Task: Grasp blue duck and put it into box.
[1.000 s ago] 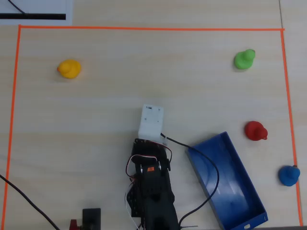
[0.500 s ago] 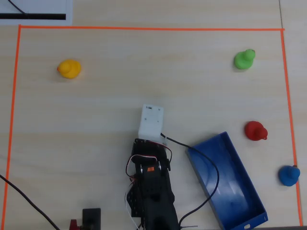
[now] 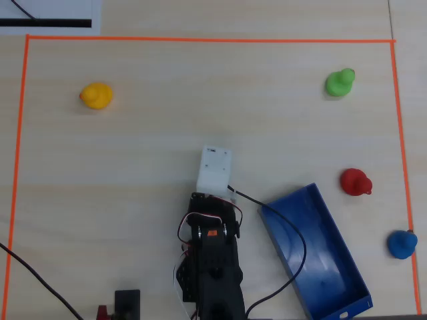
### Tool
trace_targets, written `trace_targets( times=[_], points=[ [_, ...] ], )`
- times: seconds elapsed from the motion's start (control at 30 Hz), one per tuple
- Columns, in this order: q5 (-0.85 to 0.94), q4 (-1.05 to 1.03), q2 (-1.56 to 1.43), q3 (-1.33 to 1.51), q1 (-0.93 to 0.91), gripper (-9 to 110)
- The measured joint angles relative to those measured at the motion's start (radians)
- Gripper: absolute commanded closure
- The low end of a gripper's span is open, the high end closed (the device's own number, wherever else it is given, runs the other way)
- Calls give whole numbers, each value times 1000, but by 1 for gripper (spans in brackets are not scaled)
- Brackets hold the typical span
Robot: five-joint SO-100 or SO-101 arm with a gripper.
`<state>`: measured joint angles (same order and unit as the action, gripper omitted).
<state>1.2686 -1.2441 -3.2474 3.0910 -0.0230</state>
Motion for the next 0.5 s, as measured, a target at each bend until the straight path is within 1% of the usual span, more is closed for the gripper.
trace_targets(
  times=[0.1,0.2,0.5],
  points=[
    [9,57,114,-115,-81,84],
    [26,72,249,-316,-184,76],
    [120,92,606,-982,-569,68]
  ],
)
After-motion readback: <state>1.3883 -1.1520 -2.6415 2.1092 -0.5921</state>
